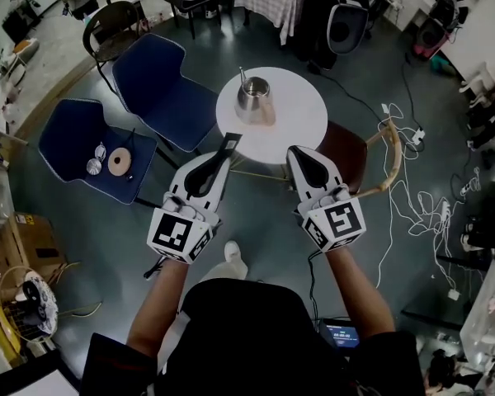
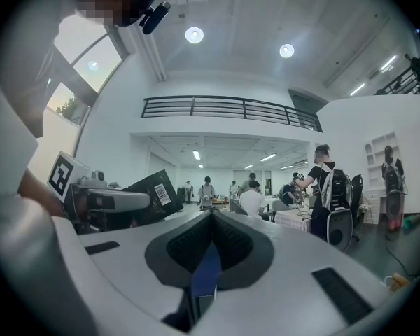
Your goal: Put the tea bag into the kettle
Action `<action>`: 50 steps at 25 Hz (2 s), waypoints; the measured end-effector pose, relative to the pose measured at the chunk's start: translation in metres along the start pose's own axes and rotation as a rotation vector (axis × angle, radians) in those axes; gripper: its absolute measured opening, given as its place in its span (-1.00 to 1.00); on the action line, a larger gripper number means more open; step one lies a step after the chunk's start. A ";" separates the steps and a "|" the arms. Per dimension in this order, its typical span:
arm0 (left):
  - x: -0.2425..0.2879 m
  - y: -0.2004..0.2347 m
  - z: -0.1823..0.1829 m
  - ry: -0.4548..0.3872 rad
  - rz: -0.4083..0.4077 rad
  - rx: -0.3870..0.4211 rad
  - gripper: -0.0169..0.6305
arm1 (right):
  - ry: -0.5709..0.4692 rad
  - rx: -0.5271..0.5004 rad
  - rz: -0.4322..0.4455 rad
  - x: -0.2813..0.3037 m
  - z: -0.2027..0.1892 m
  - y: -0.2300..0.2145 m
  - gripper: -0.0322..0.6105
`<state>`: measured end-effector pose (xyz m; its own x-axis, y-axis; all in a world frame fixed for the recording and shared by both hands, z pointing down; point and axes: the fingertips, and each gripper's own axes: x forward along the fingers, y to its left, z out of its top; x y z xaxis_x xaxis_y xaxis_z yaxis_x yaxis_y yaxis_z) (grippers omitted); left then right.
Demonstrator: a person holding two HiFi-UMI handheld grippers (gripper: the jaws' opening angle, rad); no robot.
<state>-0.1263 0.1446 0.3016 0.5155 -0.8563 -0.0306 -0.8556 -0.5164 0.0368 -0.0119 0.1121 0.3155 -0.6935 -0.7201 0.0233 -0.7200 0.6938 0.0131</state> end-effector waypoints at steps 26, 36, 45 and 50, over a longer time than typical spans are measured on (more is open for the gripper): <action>0.049 0.076 -0.015 -0.009 -0.045 -0.044 -0.83 | 0.004 -0.046 -0.050 0.087 0.007 -0.035 -0.85; 0.113 0.083 -0.021 0.009 -0.032 -0.038 -0.83 | -0.008 -0.021 -0.027 0.117 0.002 -0.096 -0.85; 0.187 0.093 -0.028 0.019 0.009 -0.052 -0.83 | 0.003 -0.003 0.003 0.148 -0.008 -0.166 -0.85; 0.230 0.101 -0.031 0.025 0.030 -0.048 -0.83 | 0.008 0.008 0.029 0.169 -0.011 -0.205 -0.85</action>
<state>-0.0925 -0.1041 0.3294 0.4916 -0.8708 -0.0035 -0.8675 -0.4900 0.0855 0.0188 -0.1524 0.3279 -0.7136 -0.6998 0.0319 -0.7000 0.7141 0.0045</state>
